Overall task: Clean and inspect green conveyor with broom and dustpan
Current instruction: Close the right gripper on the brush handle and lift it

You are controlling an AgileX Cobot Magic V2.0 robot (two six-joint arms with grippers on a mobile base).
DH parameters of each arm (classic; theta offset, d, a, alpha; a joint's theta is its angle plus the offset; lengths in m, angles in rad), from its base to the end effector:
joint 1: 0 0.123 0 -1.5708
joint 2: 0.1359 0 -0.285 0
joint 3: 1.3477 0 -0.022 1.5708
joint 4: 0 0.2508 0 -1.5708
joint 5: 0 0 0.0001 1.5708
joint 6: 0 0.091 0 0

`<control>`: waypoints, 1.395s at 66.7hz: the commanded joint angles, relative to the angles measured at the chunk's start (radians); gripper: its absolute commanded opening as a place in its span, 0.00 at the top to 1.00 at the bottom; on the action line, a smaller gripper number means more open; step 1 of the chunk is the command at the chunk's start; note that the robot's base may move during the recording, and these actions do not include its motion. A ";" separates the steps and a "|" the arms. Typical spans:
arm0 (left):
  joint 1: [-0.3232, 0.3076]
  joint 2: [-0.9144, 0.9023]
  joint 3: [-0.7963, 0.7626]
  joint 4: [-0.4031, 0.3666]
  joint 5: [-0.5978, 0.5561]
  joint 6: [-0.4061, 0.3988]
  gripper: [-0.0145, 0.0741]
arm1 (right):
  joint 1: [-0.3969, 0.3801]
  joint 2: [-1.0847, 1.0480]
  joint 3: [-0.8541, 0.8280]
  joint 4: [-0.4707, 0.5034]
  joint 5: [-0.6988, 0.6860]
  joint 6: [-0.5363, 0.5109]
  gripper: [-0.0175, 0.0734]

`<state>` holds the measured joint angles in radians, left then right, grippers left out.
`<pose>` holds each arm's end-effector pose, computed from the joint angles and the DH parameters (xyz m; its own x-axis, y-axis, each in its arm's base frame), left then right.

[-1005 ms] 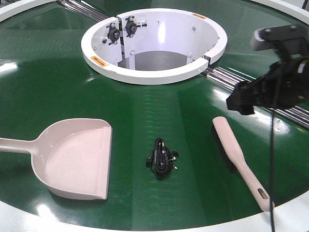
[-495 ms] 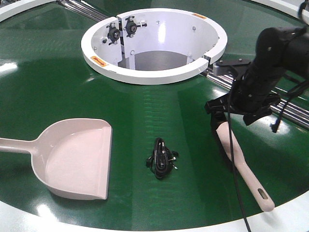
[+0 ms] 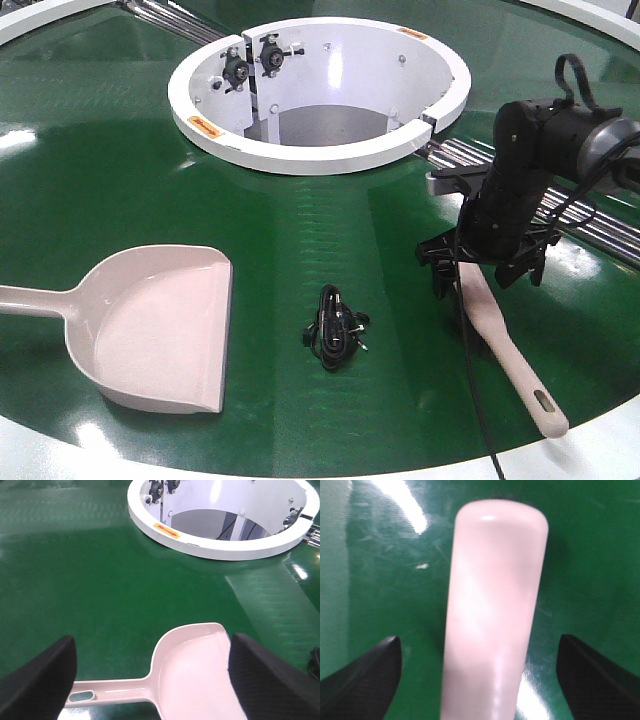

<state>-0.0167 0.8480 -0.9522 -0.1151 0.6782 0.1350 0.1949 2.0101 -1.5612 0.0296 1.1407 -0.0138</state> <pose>0.1644 -0.0093 0.3873 -0.4608 0.0528 -0.8860 0.1014 0.9948 0.0065 0.3954 0.0806 0.2032 -0.9785 -0.1946 -0.0685 -0.1968 0.9801 0.0267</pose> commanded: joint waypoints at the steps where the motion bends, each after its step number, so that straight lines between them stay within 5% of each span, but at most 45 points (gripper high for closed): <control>1: -0.003 -0.005 -0.034 -0.014 -0.064 0.000 0.19 | 0.000 -0.040 -0.029 -0.018 -0.024 0.001 0.16; 16: -0.003 -0.005 -0.034 -0.014 -0.049 0.000 0.19 | 0.000 -0.036 -0.029 -0.030 -0.056 0.001 0.33; 31: -0.003 -0.005 -0.034 -0.014 -0.044 0.000 0.19 | -0.001 -0.036 -0.029 -0.030 -0.080 0.003 0.83; 65: -0.003 -0.006 -0.034 -0.014 -0.044 0.000 0.19 | -0.001 -0.131 -0.096 -0.021 0.150 -0.038 0.82; 93: -0.003 -0.006 -0.034 -0.014 -0.021 0.000 0.19 | -0.001 -0.326 -0.023 -0.003 0.150 -0.039 0.81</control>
<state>-0.0167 0.8480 -0.9522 -0.1151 0.7093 0.1350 0.1949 1.7670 -1.6028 0.0259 1.2312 -0.0461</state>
